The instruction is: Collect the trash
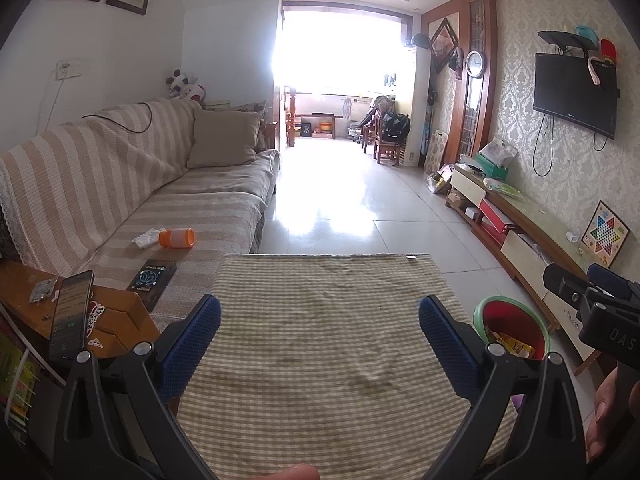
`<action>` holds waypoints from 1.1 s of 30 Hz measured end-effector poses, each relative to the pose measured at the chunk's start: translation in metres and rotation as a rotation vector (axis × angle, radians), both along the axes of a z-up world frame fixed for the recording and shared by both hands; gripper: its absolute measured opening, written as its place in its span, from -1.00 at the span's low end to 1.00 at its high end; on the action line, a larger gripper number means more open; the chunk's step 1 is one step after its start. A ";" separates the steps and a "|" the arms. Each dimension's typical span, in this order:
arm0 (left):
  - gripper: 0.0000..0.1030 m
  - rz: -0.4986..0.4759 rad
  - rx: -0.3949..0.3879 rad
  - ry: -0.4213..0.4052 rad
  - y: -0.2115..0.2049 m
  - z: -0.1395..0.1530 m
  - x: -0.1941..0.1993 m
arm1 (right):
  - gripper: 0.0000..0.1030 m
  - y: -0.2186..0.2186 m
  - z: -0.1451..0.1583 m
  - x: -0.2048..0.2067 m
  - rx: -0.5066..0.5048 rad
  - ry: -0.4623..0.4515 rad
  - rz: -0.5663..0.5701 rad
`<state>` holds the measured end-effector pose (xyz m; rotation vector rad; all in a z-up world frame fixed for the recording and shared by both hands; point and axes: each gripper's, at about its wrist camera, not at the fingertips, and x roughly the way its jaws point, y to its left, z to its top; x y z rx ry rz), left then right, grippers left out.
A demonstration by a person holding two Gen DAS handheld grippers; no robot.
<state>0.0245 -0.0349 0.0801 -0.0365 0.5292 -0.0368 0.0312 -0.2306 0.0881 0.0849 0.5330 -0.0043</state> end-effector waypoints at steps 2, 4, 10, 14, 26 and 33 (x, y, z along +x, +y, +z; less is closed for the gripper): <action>0.85 0.000 0.000 0.002 0.001 -0.001 0.000 | 0.91 0.000 -0.001 -0.001 -0.007 -0.002 -0.001; 0.85 0.000 0.000 0.002 0.000 0.000 0.000 | 0.91 -0.001 0.000 -0.002 -0.008 -0.006 0.000; 0.85 0.001 0.001 0.003 -0.001 0.000 0.000 | 0.91 -0.002 0.001 -0.005 -0.020 -0.015 -0.001; 0.85 0.001 0.001 0.004 -0.002 0.000 0.000 | 0.91 -0.003 0.000 -0.006 -0.024 -0.014 -0.003; 0.85 -0.011 0.000 0.011 -0.009 -0.003 0.001 | 0.91 -0.003 0.000 -0.005 -0.033 -0.017 -0.011; 0.85 -0.015 0.000 0.010 -0.009 -0.004 0.000 | 0.91 -0.003 0.000 -0.006 -0.032 -0.014 -0.012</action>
